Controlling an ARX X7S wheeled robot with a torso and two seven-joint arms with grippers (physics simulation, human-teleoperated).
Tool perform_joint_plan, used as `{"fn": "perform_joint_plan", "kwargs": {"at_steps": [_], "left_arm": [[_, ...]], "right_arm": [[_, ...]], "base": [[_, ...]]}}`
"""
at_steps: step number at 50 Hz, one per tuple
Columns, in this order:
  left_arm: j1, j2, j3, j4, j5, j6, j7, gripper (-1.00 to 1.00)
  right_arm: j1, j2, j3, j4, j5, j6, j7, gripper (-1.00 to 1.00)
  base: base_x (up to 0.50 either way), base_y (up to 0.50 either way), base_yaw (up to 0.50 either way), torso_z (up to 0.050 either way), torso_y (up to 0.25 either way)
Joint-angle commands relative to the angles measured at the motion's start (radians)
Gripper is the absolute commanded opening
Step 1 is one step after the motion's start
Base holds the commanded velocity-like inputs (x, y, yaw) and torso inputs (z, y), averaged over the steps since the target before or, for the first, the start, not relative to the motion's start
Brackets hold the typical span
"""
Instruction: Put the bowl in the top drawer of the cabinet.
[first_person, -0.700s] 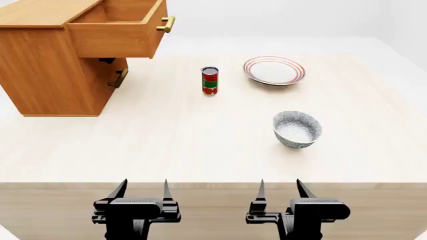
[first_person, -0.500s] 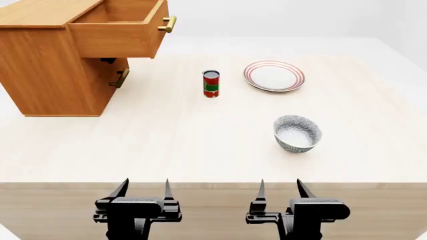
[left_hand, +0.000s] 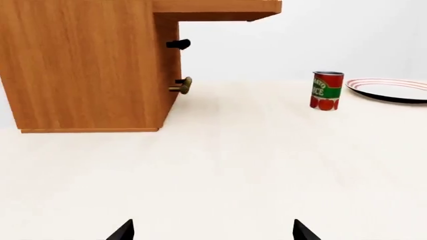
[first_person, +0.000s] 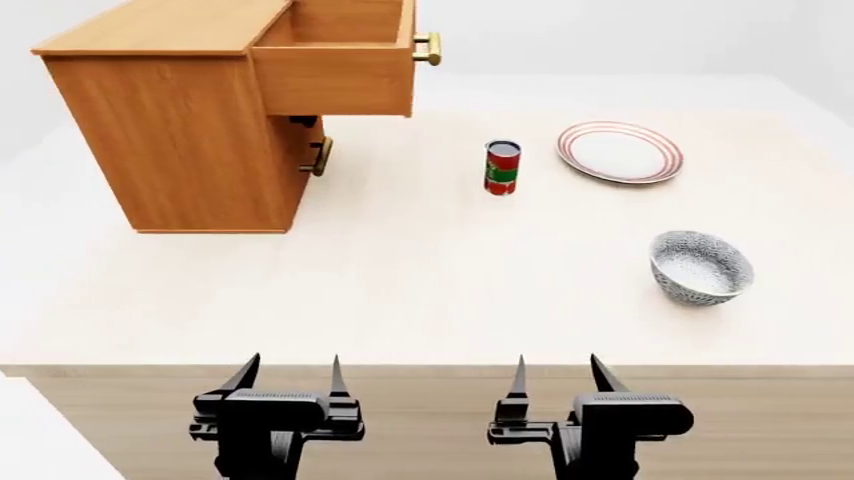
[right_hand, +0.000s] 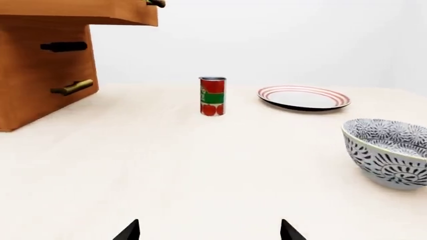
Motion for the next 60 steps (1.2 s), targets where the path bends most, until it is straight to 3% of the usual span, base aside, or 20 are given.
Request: {"fn": "perform_joint_plan", "kwargs": {"at_steps": [1,15,21,28,38,46,50,56,60], "left_arm": [[0.001,-0.016,0.019,0.003,-0.014,-0.002,-0.017,1.00],[0.008,-0.031,0.037,0.021,-0.019,-0.003,-0.037,1.00],[0.013,-0.047,0.040,0.061,0.001,-0.032,-0.067,1.00],[0.017,-0.072,0.025,0.195,-0.047,-0.144,-0.062,1.00],[-0.041,-0.156,-0.007,0.597,-0.175,-0.464,-0.026,1.00],[-0.239,-0.229,-0.138,0.889,-0.406,-0.805,-0.023,1.00],[-0.420,-0.265,-0.240,0.947,-0.563,-0.975,-0.033,1.00],[-0.720,-0.286,-0.342,0.890,-0.734,-1.180,-0.076,1.00],[-0.868,-0.285,-0.352,0.796,-0.770,-1.241,-0.094,1.00]], "right_arm": [[-0.001,0.016,-0.020,-0.004,0.016,-0.001,0.021,1.00],[-0.015,0.036,-0.028,-0.025,0.038,-0.003,0.043,1.00],[-0.012,0.051,-0.024,-0.100,0.039,0.066,0.069,1.00],[0.001,0.082,-0.011,-0.304,0.071,0.258,0.087,1.00],[0.166,0.158,0.073,-0.679,0.231,0.740,0.090,1.00],[0.469,0.176,0.240,-0.877,0.469,1.269,0.107,1.00],[0.675,0.187,0.379,-0.954,0.595,1.546,0.086,1.00],[0.920,0.328,0.389,-0.801,1.020,1.568,0.381,1.00],[1.030,0.383,0.321,-0.728,1.022,1.541,0.378,1.00]], "base": [[0.00,0.50,0.00,0.000,0.000],[0.00,0.50,0.00,0.000,0.000],[0.00,0.00,0.00,0.000,0.000],[0.00,0.00,0.00,0.000,0.000],[0.00,0.00,0.00,0.000,0.000],[0.00,0.00,0.00,0.000,0.000],[0.00,0.00,0.00,0.000,0.000],[0.00,0.00,0.00,0.000,0.000],[0.10,0.00,0.00,0.000,0.000]]}}
